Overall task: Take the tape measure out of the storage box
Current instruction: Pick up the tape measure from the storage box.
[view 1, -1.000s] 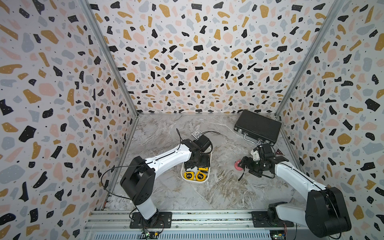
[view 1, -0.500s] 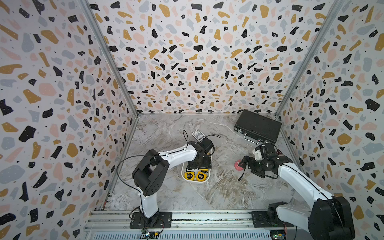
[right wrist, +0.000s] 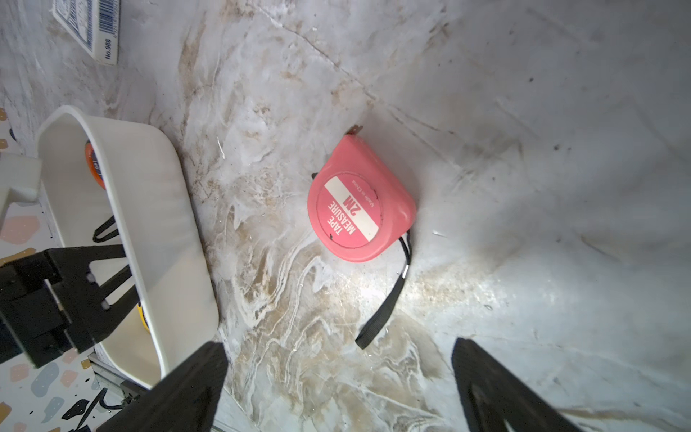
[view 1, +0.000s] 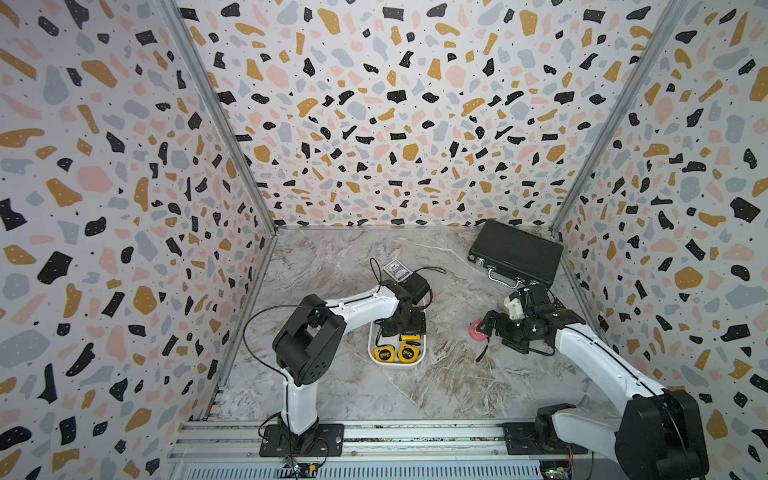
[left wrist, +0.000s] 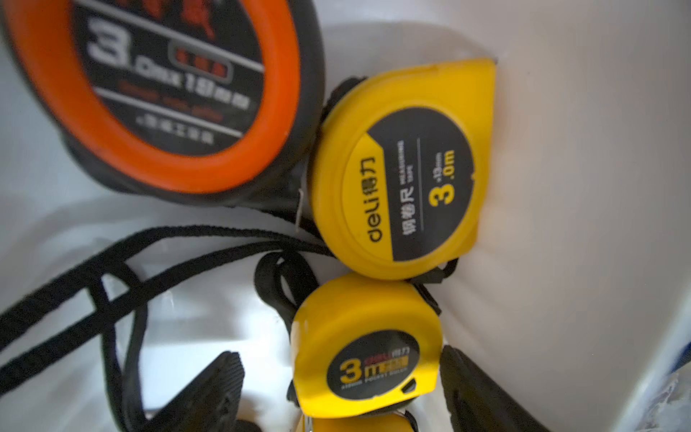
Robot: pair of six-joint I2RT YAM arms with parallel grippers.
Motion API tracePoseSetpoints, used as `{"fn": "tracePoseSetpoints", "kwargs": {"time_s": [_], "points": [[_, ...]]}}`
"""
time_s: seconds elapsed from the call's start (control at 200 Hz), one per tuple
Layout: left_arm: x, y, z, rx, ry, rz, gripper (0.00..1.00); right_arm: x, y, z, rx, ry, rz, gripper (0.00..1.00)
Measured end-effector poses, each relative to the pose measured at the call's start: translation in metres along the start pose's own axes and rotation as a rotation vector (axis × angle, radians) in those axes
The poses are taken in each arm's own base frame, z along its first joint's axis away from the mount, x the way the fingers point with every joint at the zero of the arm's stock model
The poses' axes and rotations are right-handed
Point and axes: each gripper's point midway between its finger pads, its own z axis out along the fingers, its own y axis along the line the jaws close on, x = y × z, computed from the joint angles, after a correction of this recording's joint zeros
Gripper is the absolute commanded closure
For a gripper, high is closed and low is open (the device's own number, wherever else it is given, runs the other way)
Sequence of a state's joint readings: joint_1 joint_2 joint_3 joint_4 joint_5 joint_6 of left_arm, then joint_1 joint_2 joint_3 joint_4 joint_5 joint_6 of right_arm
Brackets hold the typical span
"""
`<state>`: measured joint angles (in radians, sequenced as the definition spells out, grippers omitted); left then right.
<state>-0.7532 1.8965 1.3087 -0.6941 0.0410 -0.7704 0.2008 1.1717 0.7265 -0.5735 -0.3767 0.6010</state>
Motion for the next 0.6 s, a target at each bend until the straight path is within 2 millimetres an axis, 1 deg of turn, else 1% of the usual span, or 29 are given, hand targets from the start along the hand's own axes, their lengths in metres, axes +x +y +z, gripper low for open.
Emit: {"fn": "tracePoseSetpoints", "kwargs": {"time_s": [0.22, 0.31, 0.415, 0.601], "points": [[0.0017, 0.0034, -0.0036, -0.015, 0.003, -0.008, 0.15, -0.0054, 0.0064, -0.0049, -0.017, -0.019, -0.01, 0.01], [0.0022, 0.0015, -0.0039, -0.006, 0.009, -0.011, 0.16, -0.0053, 0.0065, -0.0049, -0.017, -0.019, -0.011, 0.01], [-0.0018, -0.0033, -0.0045, 0.004, 0.005, -0.014, 0.17, -0.0051, 0.007, -0.0049, -0.02, -0.017, -0.011, 0.01], [-0.0049, -0.0052, 0.001, -0.004, 0.014, -0.017, 0.17, -0.0045, 0.008, -0.0049, -0.026, -0.014, -0.012, 0.01]]}}
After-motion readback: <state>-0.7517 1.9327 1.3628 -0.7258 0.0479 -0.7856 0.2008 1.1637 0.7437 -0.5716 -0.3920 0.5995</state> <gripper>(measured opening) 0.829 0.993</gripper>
